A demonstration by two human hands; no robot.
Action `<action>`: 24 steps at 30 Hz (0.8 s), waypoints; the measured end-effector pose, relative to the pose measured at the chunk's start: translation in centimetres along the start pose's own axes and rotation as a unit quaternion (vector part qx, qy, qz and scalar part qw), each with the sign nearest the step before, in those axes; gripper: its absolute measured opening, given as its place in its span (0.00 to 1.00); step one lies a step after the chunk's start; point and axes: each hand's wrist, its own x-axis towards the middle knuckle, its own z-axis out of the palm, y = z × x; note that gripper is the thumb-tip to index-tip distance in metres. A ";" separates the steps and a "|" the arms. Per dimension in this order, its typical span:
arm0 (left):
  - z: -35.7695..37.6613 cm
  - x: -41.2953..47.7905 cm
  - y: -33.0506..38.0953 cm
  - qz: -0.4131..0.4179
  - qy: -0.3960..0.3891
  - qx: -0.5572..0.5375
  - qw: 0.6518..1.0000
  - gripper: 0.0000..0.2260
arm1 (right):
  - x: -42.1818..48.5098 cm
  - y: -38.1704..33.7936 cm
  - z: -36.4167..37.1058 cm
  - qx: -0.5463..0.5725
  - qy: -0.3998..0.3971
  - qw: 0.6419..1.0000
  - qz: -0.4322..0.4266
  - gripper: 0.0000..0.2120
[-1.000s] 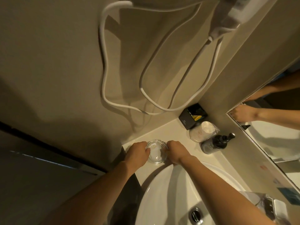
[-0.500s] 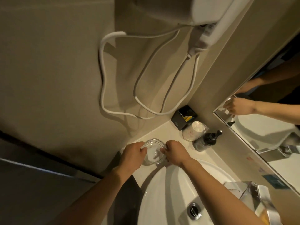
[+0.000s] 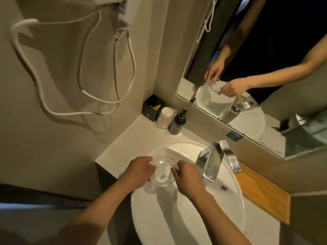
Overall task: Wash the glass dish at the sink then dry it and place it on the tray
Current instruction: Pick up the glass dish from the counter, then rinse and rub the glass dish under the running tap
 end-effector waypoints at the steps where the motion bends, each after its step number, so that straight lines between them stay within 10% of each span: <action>1: 0.7 -0.2 0.0 0.012 -0.026 0.021 0.999 0.18 | -1.0 0.8 0.2 0.000 0.005 1.000 0.011 0.14; 13: 7.9 -0.9 1.7 0.035 -0.154 0.083 0.984 0.14 | -7.8 8.2 0.8 0.103 0.040 0.982 0.151 0.17; 24: 10.2 -0.5 2.2 0.038 -0.166 0.058 0.984 0.11 | -7.8 9.6 -7.8 0.067 0.279 0.946 0.149 0.25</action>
